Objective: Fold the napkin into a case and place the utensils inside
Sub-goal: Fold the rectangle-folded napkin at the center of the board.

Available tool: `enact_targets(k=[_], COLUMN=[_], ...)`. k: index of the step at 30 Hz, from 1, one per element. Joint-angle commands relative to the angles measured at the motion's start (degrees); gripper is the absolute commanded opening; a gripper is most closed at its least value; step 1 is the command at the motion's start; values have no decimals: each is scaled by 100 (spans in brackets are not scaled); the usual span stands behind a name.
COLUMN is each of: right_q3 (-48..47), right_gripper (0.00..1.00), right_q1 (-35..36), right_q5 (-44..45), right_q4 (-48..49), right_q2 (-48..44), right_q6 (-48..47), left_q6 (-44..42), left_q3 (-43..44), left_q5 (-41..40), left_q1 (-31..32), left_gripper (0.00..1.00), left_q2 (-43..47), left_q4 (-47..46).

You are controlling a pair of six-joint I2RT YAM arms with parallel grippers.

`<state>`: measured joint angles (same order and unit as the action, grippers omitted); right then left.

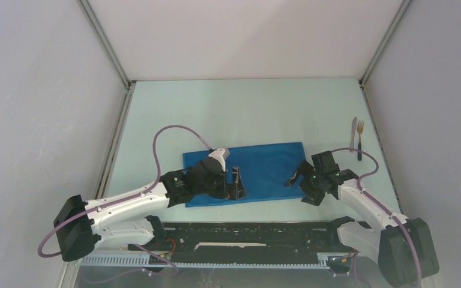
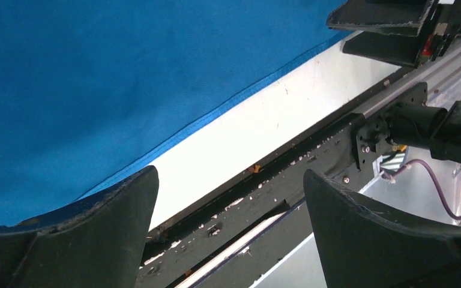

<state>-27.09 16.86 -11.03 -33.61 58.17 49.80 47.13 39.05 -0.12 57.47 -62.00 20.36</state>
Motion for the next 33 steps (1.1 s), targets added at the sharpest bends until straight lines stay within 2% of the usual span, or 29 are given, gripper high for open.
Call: enact_targets(k=[1,2,4,6,9,13,18,25,28,30,32,33], right_q3=[124,115,40,-112,-332,-691,-693,-552,-573,-633,-670,-803], right_gripper=[100,100,100,100,100,100,100,100,99,95,82,79], right_q1=[80,81,83,80,80,110,270,252,-103,-544,-899,-1041], right_q5=[47,27,17,13,-25,132,593,1345,898,631,326,332], right_q4=[932,1130,1427,1631,1998,1543,645,-762,-599,-305,309,384], right_q2=[268,390,676,993,1468,1778,1344,110,-352,-391,-189,49], right_q6=[428,433,465,450,387,244,-31,-514,-871,-1053,-1549,-1745], left_q6=[47,11,-94,-158,-148,-21,287,252,161,95,26,-29], left_q3=[26,17,36,9,-234,-527,-988,-880,-718,-606,-513,-505], left_q5=[-431,-439,-295,-53,119,114,100,-163,-237,-337,-502,-529], left_q1=[21,24,25,39,154,159,159,152,150,150,135,114], left_gripper=[99,99,87,83,71,58,53,55,55,56,56,56], left_q2=[142,88,-118,-346,-458,-502,-415,-215,-176,-121,-20,52], left_q4=[8,-7,-23,-87,-322,-265,-413,-162,-15,129,324,343])
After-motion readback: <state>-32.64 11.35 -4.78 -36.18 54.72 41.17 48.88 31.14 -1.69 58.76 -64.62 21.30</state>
